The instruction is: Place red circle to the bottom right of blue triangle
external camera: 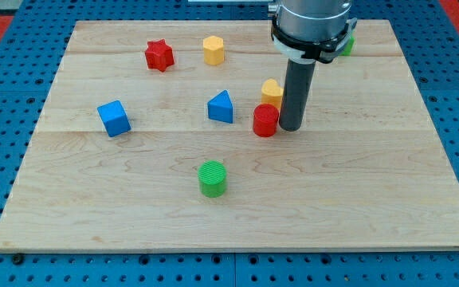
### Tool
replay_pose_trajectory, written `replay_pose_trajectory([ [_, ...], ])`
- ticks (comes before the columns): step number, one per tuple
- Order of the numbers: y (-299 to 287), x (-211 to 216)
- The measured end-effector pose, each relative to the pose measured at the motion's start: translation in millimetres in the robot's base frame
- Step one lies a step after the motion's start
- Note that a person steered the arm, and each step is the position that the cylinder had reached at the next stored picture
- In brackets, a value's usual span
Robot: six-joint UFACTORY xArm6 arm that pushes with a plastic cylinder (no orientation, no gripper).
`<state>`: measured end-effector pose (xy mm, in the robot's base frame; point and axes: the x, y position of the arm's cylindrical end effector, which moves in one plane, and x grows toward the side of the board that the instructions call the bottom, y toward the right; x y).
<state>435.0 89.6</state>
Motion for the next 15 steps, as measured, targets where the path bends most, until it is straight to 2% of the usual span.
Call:
replay_pose_trajectory([
  [2, 6, -54],
  [3, 6, -47],
  [4, -17, -23],
  [5, -73, -23],
  [7, -6, -34],
  [8, -6, -70],
  [10, -2, -63],
  [11, 2, -75],
  [13, 12, -125],
  [15, -27, -160],
])
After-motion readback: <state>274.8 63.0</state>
